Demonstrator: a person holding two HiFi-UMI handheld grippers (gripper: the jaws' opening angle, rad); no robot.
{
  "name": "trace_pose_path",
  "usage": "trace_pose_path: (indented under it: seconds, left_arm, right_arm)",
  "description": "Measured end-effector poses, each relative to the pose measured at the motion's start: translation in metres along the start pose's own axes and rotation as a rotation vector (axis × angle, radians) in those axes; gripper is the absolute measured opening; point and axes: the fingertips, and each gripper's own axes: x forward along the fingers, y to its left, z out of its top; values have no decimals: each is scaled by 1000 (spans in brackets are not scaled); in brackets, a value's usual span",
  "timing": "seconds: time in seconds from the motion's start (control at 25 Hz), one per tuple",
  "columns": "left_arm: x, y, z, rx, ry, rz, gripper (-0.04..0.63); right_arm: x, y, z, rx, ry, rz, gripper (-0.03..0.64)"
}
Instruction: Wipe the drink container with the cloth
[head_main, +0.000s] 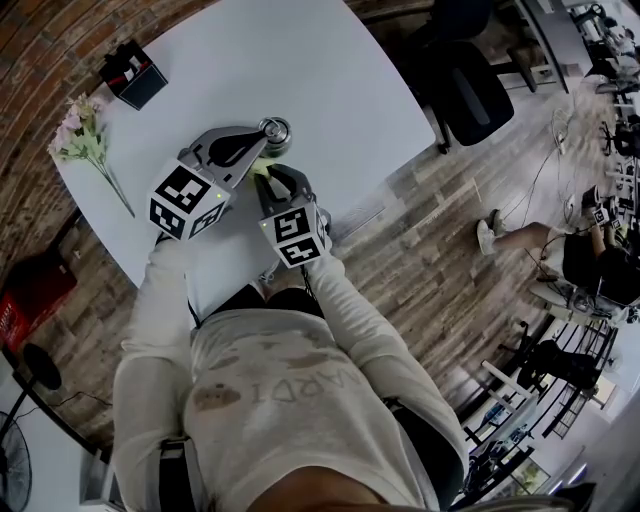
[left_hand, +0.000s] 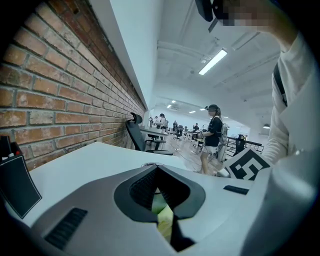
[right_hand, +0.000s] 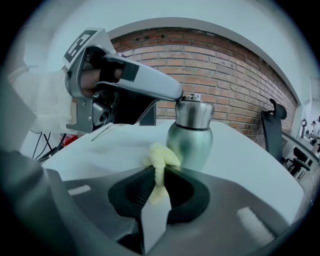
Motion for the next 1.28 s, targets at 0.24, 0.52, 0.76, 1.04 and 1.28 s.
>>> trace_pose_path:
  seconds: [0.24, 0.52, 0.76, 1.04, 1.28]
  left_arm:
    - [0, 0, -1, -4, -2, -2, 2]
    - [-1, 0, -1, -5, -1, -3, 2]
    - [-1, -1, -1, -2, 0, -1, 2]
    - [-5, -2, -2, 43, -7, 56, 2]
    - [-23, -7, 1, 26, -71, 113, 2]
  right_arm:
    - [-9, -24, -11, 23, 11, -57, 71]
    - [-12, -54, -14, 43, 17, -124, 72]
    - [-15, -53, -11, 40, 15, -129, 72]
    - [-35, -50, -1, 62, -32, -139, 71]
    - [-58, -51, 12, 83, -84, -157, 71]
